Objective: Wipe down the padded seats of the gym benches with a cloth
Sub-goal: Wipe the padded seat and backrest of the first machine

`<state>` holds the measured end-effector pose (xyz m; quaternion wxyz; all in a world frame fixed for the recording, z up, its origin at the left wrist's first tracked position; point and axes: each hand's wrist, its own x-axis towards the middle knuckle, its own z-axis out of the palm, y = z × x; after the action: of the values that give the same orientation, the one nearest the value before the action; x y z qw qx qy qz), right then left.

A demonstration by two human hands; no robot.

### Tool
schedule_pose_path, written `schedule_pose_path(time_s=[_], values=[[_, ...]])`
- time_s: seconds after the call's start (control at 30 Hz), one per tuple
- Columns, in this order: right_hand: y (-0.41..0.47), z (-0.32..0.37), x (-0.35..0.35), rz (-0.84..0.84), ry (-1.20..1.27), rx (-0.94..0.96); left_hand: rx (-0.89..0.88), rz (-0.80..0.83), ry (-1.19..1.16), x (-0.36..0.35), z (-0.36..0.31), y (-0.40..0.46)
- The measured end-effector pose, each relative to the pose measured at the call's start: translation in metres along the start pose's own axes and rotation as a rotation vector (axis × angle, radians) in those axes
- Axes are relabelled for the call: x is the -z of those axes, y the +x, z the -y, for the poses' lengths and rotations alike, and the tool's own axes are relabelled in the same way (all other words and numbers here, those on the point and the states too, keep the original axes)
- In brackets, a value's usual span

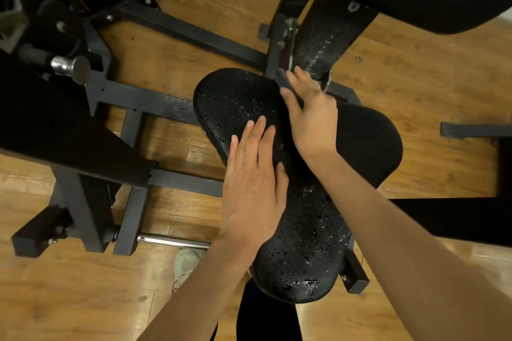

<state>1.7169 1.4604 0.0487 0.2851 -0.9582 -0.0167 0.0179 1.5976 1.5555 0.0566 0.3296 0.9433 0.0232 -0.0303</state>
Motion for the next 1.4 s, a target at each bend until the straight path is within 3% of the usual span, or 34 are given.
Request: schedule_pose_path(time_s=[0.17, 0.23, 0.4, 0.57, 0.63, 0.7, 0.83, 1.03, 1.1, 1.2, 1.27, 1.4], values=[[-0.097, -0.01, 0.033, 0.174, 0.023, 0.226, 0.032, 0.005, 0.007, 0.002, -0.001, -0.006], [-0.071, -0.013, 0.031, 0.189, 0.002, 0.254, 0.095, -0.023, 0.007, 0.005, -0.004, -0.017], [0.019, 0.004, -0.005, 0.083, 0.014, 0.076, 0.273, -0.07, -0.025, -0.004, -0.015, -0.051], [-0.083, -0.014, 0.028, 0.205, 0.054, 0.325, 0.326, -0.102, -0.086, -0.011, -0.023, -0.056], [-0.08, -0.019, 0.03, 0.252, 0.051, 0.39, 0.331, -0.109, -0.09, -0.01, -0.025, -0.054], [-0.039, -0.01, 0.014, 0.227, 0.025, 0.355, 0.33, -0.099, -0.094, -0.009, -0.026, -0.054], [0.024, 0.016, -0.022, 0.143, 0.066, 0.111, 0.335, -0.092, -0.091, -0.007, -0.027, -0.054], [-0.08, -0.019, 0.031, 0.281, 0.096, 0.422, 0.339, -0.089, -0.125, -0.008, -0.025, -0.055], [-0.055, -0.015, 0.022, 0.246, 0.086, 0.379, 0.36, -0.117, -0.171, -0.007, -0.027, -0.059], [0.007, 0.022, -0.023, 0.124, 0.08, 0.144, 0.407, -0.142, -0.24, -0.007, -0.03, -0.069], [0.028, 0.047, -0.042, 0.15, 0.127, 0.09, 0.431, -0.136, -0.255, -0.01, -0.032, -0.075], [0.014, 0.021, -0.01, 0.328, 0.1, 0.384, 0.456, -0.135, -0.283, -0.012, -0.034, -0.075]])
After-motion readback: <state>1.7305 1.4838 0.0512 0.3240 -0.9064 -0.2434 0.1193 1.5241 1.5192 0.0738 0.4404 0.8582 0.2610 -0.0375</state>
